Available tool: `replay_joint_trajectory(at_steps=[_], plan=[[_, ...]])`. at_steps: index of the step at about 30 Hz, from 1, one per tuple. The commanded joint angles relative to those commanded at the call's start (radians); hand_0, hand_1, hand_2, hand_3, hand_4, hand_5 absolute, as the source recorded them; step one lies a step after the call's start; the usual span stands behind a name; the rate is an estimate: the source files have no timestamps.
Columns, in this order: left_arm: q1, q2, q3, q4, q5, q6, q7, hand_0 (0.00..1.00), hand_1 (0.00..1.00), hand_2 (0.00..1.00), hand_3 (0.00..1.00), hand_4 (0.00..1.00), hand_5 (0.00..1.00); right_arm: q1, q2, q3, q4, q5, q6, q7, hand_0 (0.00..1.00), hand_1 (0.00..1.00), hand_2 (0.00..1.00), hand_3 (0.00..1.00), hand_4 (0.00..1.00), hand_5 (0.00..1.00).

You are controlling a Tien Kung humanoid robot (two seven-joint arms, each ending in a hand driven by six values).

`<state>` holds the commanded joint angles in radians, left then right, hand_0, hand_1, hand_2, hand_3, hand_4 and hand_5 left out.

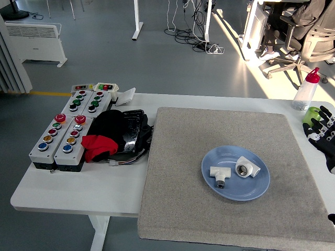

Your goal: Pick pipe place plate twice

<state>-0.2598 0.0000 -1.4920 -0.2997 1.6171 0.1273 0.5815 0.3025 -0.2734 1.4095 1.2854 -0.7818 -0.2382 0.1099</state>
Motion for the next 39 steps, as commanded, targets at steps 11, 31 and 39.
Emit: replay_joint_trajectory(at_steps=[11,31,39], plan=[[-0.005,0.000,-0.009,0.002,0.012,-0.002,-0.005,0.584,0.576,0.584,0.488,0.410,0.998,-0.107,-0.008,0.157,0.002,0.101,0.041,-0.024,0.855,0.809,0.886,0.832,0.596,0.468],[0.001,0.000,-0.021,0.000,0.033,-0.005,-0.002,0.584,0.576,0.585,0.490,0.410,0.998,-0.225,-0.004,0.234,0.030,0.160,0.088,-0.068,0.787,0.731,0.750,0.758,0.544,0.562],[0.007,0.000,-0.027,-0.001,0.045,-0.008,0.001,0.584,0.576,0.586,0.490,0.410,0.998,-0.231,-0.007,0.233,0.031,0.165,0.091,-0.071,0.782,0.721,0.737,0.744,0.524,0.592]])
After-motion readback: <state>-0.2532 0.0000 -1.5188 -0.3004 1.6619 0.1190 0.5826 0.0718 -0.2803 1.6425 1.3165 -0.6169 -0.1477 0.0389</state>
